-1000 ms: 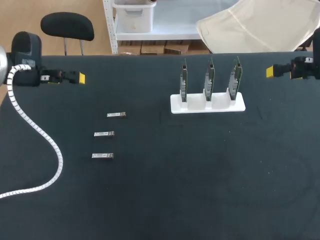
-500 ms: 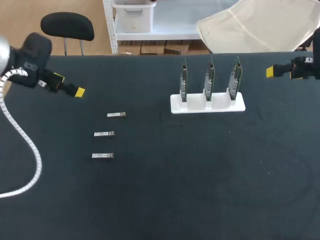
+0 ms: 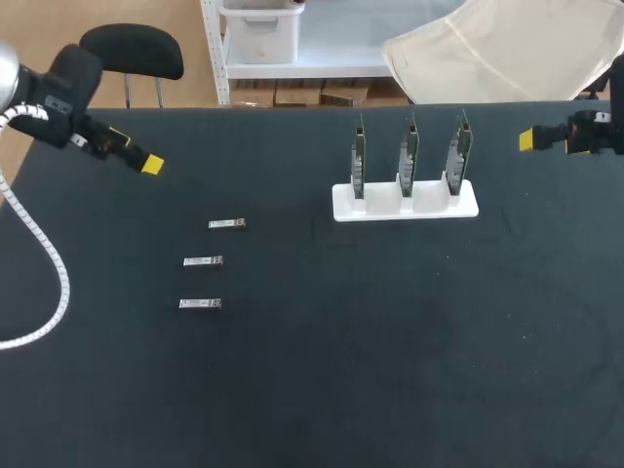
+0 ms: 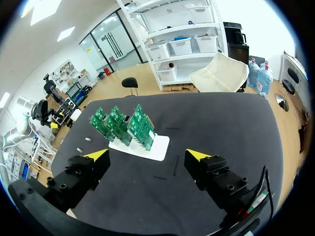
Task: Pick up the optical module with the left hand, and insert it into the network port with the right hand.
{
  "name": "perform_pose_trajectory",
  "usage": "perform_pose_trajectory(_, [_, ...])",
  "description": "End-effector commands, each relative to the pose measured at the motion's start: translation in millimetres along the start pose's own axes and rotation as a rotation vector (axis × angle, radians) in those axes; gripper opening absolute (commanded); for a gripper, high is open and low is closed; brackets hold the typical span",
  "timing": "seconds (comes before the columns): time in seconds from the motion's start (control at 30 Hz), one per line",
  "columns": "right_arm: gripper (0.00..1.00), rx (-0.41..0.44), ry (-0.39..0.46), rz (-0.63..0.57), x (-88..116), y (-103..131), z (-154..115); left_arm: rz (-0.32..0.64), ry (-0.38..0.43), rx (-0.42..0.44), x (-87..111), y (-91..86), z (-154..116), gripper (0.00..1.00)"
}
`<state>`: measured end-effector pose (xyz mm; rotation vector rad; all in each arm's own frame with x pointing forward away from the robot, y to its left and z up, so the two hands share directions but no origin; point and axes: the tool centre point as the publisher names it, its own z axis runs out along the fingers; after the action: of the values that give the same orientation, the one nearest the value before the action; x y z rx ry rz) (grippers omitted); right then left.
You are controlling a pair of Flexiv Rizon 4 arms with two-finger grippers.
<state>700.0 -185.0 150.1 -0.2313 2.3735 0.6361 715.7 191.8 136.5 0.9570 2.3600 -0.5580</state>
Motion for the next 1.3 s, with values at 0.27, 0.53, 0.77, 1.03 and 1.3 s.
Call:
perform_pose_trajectory(0.27, [1.0,0.0,0.0,0.0,0,0,0,0.001,-0.002,0.002,0.2,0.4,0,1.0])
perform_pose_trajectory(0.53, [1.0,0.0,0.0,0.0,0,0,0,0.353,0.121,-0.079,-11.4,-8.4,-5,1.0])
perform_pose_trajectory(0.77, [1.0,0.0,0.0,0.0,0,0,0,0.515,0.208,0.014,-9.5,-13.7,7,1.0])
perform_pose_trajectory(1.03, [1.0,0.0,0.0,0.0,0,0,0,0.623,0.353,0.08,-4.8,-17.2,29,1.0])
perform_pose_trajectory(1.3, [1.0,0.0,0.0,0.0,0,0,0,0.679,0.464,0.068,-4.1,-18.6,48,1.0])
